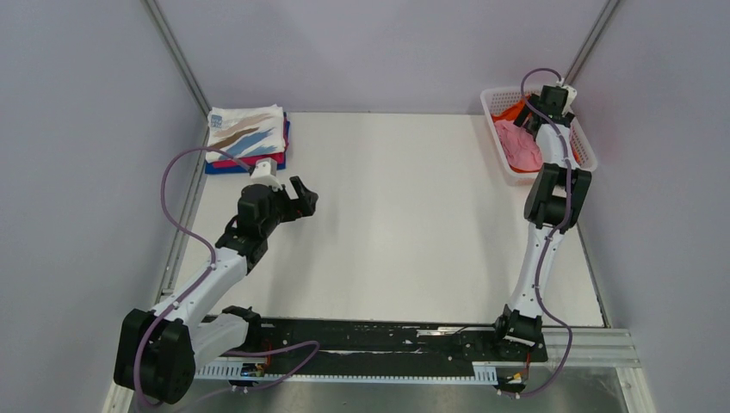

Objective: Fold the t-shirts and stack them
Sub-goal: Grab crumpled tshirt from bin with the right arm, then move the tshirt to the center of the board, then flatten out the tshirt

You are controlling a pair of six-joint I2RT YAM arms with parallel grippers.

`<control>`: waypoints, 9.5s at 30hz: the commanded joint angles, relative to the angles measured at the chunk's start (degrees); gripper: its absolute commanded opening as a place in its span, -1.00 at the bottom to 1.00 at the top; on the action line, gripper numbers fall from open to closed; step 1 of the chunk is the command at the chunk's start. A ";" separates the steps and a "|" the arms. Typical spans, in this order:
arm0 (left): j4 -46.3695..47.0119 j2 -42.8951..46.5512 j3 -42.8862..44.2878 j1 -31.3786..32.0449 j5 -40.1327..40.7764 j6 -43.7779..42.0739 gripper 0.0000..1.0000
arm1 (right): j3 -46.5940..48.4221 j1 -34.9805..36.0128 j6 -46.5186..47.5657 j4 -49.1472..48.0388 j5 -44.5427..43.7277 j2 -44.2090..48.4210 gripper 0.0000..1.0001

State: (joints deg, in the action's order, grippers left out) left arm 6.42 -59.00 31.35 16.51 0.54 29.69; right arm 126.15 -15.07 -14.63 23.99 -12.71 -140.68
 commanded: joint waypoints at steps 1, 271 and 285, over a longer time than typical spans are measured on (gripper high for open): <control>1.56 -0.37 2.30 0.04 0.57 0.09 1.00 | 6.81 -0.41 3.19 -1.64 -0.74 -4.94 0.69; -23.63 -51.46 39.88 1.25 -16.78 -0.08 1.00 | -64.65 33.62 -12.98 -5.31 17.98 42.87 1.00; -5.70 -42.59 22.91 28.46 -20.41 15.14 1.00 | -30.26 24.18 -7.26 -4.05 20.74 13.59 1.00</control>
State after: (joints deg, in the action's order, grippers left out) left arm -1.39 -97.60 51.62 40.25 -18.44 40.42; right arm 85.03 10.00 -25.50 20.32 8.19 -119.09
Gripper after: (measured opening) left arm 0.997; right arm 0.998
